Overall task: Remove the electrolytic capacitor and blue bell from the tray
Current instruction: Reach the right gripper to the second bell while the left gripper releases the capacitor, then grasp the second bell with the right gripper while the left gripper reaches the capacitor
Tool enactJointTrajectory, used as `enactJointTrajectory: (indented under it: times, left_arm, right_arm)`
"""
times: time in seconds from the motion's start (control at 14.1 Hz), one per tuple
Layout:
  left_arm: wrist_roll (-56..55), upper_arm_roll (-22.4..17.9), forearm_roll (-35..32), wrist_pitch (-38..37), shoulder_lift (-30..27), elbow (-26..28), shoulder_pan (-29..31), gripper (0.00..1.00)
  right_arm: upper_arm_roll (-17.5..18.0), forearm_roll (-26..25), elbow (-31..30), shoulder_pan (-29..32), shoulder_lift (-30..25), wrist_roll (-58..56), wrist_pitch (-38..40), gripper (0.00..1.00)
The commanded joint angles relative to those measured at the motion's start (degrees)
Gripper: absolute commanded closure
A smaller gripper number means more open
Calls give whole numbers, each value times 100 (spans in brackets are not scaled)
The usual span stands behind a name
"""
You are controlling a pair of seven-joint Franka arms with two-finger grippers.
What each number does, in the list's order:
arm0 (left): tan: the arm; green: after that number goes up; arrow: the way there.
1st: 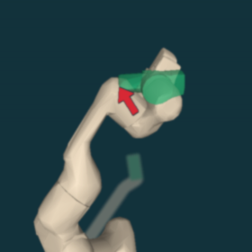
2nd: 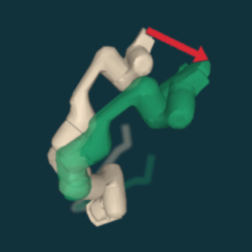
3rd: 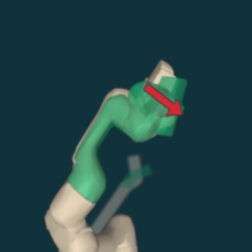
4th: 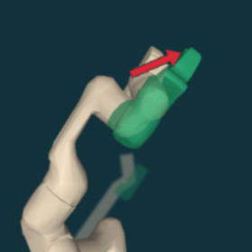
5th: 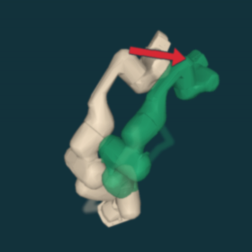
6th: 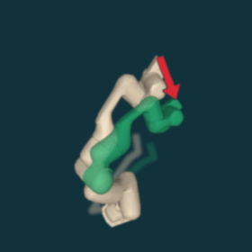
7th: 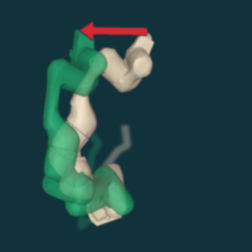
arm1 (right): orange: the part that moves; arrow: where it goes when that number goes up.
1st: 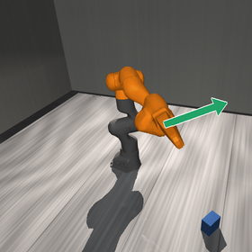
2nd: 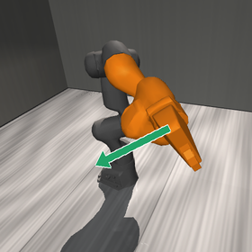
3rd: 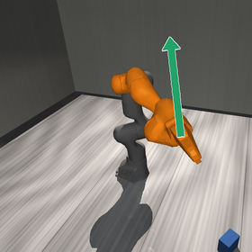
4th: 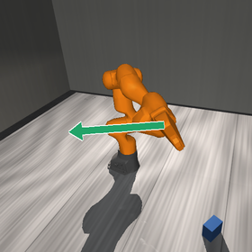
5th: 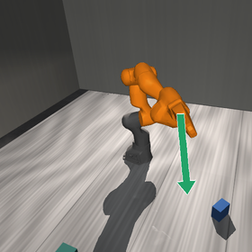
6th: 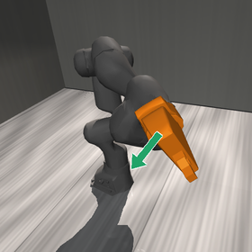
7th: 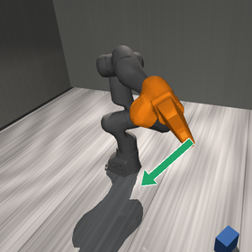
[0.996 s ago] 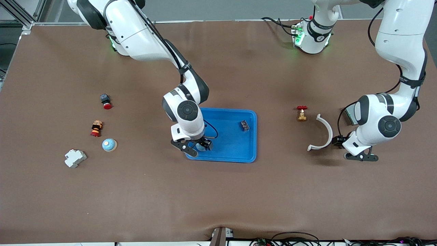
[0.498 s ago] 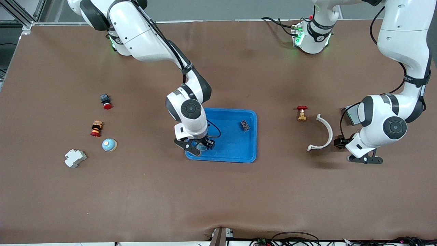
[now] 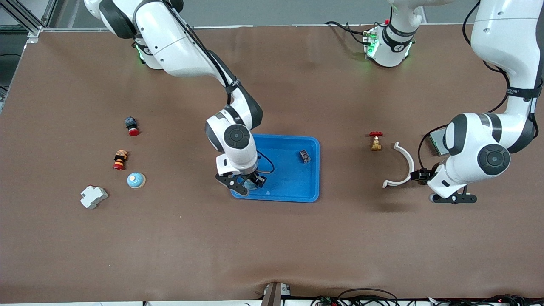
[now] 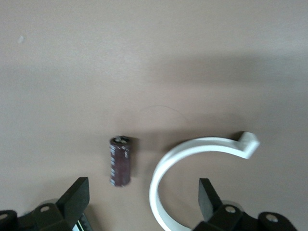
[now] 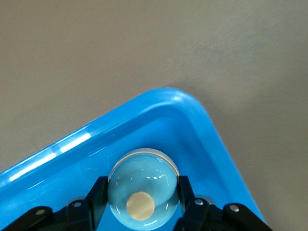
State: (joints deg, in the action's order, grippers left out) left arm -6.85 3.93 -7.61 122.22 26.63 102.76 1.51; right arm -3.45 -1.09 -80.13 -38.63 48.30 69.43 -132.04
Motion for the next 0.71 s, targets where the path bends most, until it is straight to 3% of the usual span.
enactJointTrajectory:
  times: [0.0, 0.21, 0.64]
  left_arm:
    - [-604, 292, 22, -496, -350, -18, 25, 0]
    - [-1324, 608, 268, -892, -395, -351, 16, 0]
    - [-3161, 1382, 304, -911, -316, -554, -54, 0]
  right_arm:
    - [29, -76, 619, 188, 57, -314, 887, 100]
    - [37, -6, 762, 504, -109, -1112, 1355, 100]
    - [29, -5, 604, 1155, -443, -2661, 1822, 100]
